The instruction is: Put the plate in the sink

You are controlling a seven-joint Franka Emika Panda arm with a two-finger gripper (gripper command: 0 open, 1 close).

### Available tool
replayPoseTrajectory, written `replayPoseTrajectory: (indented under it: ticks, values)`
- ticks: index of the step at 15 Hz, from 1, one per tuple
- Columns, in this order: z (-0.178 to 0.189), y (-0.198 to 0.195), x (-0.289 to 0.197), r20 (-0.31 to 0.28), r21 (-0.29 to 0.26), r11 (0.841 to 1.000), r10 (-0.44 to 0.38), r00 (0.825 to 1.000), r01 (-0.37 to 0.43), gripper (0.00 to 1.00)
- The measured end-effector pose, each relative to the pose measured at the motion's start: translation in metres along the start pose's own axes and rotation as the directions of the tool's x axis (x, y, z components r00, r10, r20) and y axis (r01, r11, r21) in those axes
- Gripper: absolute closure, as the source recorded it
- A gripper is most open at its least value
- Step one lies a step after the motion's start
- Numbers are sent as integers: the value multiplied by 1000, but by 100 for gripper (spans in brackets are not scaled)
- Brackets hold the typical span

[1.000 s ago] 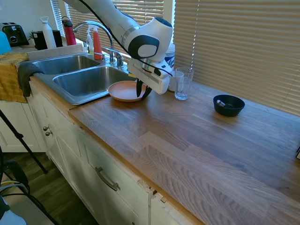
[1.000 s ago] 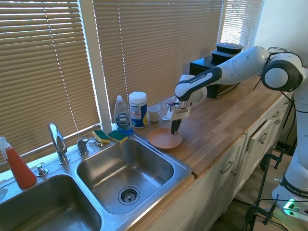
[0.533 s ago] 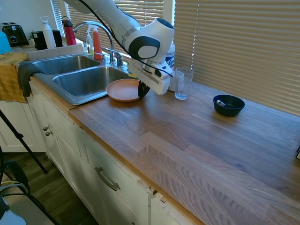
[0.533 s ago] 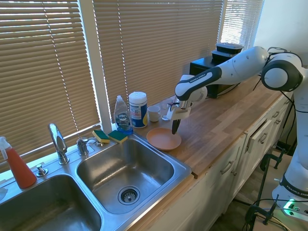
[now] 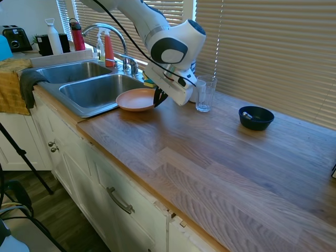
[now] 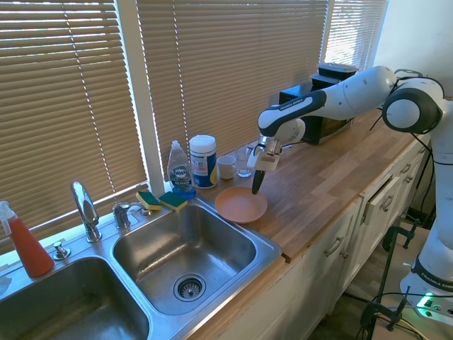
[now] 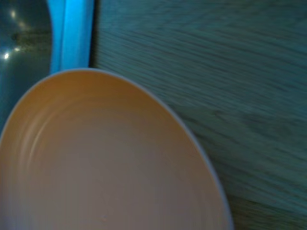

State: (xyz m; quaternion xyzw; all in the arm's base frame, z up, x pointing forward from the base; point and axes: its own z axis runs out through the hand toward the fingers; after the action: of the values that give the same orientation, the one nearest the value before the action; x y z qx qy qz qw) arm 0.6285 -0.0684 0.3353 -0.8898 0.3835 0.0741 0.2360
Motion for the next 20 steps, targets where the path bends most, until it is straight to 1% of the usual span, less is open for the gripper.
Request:
replayPoseTrajectory:
  ticks: [2, 3, 5, 8, 11, 13, 15, 17, 20]
  values:
    - [-8, -23, -20, -9, 5, 1000, -31, 999, 31, 100]
    - [-10, -39, -35, -14, -1, 999, -45, 999, 45, 100]
    - [-6, -80, -74, -30, -30, 997, -66, 997, 65, 100]
    - [17, -147, -130, -61, -81, 992, -101, 993, 96, 100]
    - [59, -201, -166, -102, -150, 982, -131, 986, 115, 100]
    - [94, -226, -171, -128, -200, 973, -141, 982, 114, 100]
    - [124, -239, -166, -138, -249, 962, -150, 979, 113, 100]
    - [149, -246, -158, -142, -293, 951, -150, 978, 103, 100]
    - [193, -243, -145, -126, -348, 934, -136, 983, 85, 100]
